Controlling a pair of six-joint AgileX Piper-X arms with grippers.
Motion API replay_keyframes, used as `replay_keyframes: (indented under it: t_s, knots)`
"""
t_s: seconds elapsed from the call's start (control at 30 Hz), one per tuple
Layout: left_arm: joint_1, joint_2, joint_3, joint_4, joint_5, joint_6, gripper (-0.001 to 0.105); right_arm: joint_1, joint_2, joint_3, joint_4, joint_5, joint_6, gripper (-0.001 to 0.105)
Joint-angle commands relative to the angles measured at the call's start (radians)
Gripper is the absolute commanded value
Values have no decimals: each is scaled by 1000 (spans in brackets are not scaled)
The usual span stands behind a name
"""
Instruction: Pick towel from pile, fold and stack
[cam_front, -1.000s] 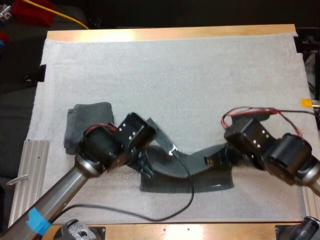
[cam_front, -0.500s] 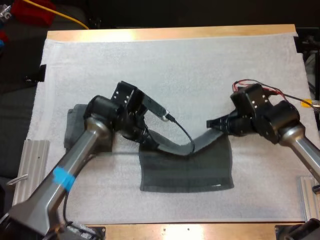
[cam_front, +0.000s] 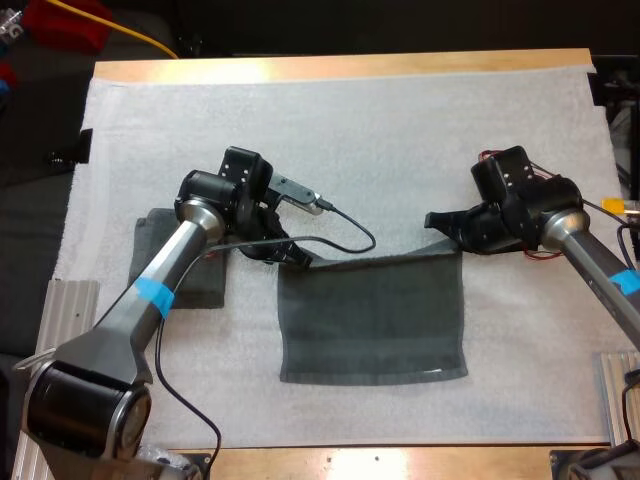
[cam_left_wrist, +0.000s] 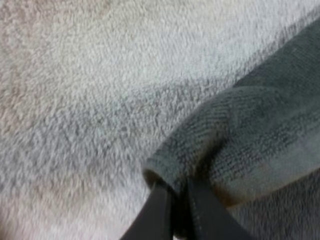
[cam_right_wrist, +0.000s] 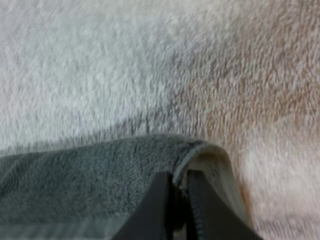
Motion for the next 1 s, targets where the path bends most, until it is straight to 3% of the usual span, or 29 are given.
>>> replay_keyframes:
  t_s: [0.0, 0.23, 0.33, 0.43, 0.6, 0.67, 0.83, 0.97]
  knots:
    - [3, 3, -5, -14, 26, -9, 0, -11, 4, -5, -13, -18, 14, 0]
    - [4, 31, -5, -64, 40, -26, 0, -27, 37, -5, -79, -34, 71, 3]
    - [4, 31, -7, -89, 40, -32, 2, -27, 37, -5, -122, -40, 112, 12]
    - [4, 31, -7, -102, 40, -42, 17, -27, 37, -5, -161, -52, 144, 26]
    - [4, 31, -7, -135, 40, -103, 63, -27, 37, -5, -226, -92, 155, 49]
    - [4, 31, -7, -150, 40, -126, 72, -27, 37, -5, -244, -93, 155, 53]
    - [4, 31, -20, -156, 40, -144, 67, -27, 36, -5, -276, -93, 154, 54]
    - [4, 7, -33, -165, 40, -144, 67, -27, 26, -5, -277, -93, 94, 54]
